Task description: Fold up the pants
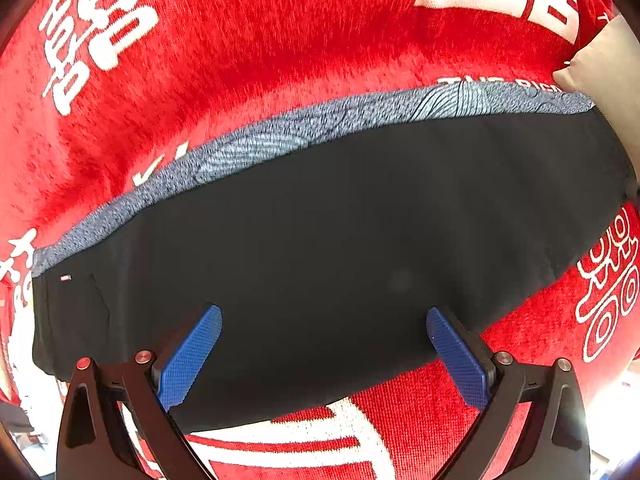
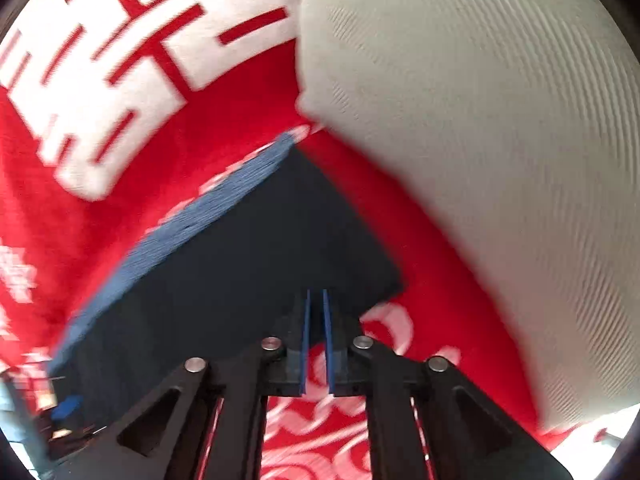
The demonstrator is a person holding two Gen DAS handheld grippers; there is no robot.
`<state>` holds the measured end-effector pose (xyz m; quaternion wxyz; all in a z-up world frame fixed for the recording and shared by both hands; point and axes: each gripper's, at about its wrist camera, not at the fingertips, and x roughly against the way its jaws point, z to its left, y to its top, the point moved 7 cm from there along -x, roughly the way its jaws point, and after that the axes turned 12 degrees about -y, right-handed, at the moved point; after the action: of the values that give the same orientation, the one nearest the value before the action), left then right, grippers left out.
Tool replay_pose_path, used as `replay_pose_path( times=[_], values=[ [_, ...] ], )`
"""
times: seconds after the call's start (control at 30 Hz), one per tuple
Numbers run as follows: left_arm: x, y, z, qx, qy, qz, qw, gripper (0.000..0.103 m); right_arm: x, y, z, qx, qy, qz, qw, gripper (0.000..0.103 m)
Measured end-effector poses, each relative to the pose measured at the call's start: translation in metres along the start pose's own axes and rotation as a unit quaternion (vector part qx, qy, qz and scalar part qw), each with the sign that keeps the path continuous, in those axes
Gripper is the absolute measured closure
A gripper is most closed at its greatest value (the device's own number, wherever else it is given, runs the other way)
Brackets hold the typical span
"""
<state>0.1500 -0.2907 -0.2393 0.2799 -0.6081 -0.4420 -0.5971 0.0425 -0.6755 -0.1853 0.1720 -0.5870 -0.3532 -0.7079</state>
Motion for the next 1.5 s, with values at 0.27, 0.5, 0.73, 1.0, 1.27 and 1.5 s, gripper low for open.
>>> replay_pose_path(
  times=[0.27, 0.5, 0.73, 1.0, 1.27, 1.5],
  values=[
    [0.009, 0.017, -0.027, 0.01, -0.021, -0.017, 0.9996, 0.0, -0.018, -0.053, 0.003, -0.13, 0.153, 0.04, 0.979, 0.078],
    [0.001, 0.03, -0.051, 0.017, -0.03, -0.013, 0.9993, 0.0, -0.026, -0.049, -0.006, -0.203, 0.206, 0.007, 0.957, 0.074],
    [-0.006, 0.03, -0.064, 0.012, -0.027, -0.006, 0.9995, 0.0, -0.019, -0.061, -0.016, -0.241, 0.238, 0.001, 0.941, 0.065],
    [0.005, 0.052, -0.069, 0.023, -0.027, -0.026, 0.999, 0.0, -0.028, -0.035, 0.016, -0.217, 0.261, -0.035, 0.94, 0.047],
    [0.013, 0.07, -0.074, 0.025, -0.019, -0.041, 0.9987, 0.0, -0.028, -0.046, 0.01, -0.263, 0.293, 0.01, 0.919, 0.047],
    [-0.002, 0.051, -0.07, 0.027, -0.011, -0.016, 0.9995, 0.0, -0.026, -0.08, 0.021, -0.244, 0.302, 0.03, 0.921, 0.042]
  ],
)
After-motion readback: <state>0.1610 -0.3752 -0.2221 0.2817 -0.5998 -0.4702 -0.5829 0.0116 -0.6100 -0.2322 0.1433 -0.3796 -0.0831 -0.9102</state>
